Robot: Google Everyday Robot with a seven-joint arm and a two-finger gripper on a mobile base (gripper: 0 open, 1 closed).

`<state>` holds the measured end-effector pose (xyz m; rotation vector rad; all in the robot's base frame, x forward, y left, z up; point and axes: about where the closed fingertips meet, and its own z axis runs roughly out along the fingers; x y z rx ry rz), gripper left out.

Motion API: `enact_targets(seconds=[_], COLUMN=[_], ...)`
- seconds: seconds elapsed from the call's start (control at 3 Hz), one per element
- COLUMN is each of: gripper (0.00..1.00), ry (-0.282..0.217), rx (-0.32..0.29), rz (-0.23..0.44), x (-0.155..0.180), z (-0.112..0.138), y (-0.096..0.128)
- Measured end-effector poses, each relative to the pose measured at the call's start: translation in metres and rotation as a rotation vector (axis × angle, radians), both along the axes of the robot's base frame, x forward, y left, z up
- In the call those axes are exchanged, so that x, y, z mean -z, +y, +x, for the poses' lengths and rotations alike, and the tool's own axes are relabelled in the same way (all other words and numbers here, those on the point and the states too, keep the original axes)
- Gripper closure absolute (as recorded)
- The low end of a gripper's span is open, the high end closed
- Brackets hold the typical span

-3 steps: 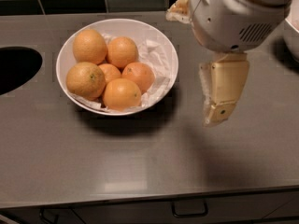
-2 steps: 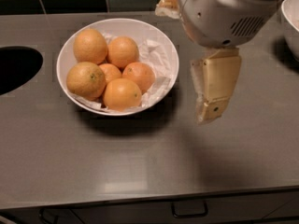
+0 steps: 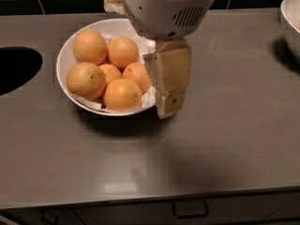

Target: Pick orange from white bowl

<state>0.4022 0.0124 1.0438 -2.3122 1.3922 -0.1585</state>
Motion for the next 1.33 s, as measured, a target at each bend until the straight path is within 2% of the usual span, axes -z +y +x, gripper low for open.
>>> enact_targets(seconds=[0.33, 0.67, 1.0, 1.33], gripper=[0.00, 0.00, 0.00, 0.00], ry=[0.000, 0.024, 0.071, 0.071], rx=[0.000, -0.067, -0.134, -0.134], rz=[0.000, -0.007, 0.001, 0.000], x=[0.000, 0.009, 0.033, 0.033], z=[0.000, 0.010, 0.030, 0.030], y=[0.000, 0.024, 0.048, 0.048])
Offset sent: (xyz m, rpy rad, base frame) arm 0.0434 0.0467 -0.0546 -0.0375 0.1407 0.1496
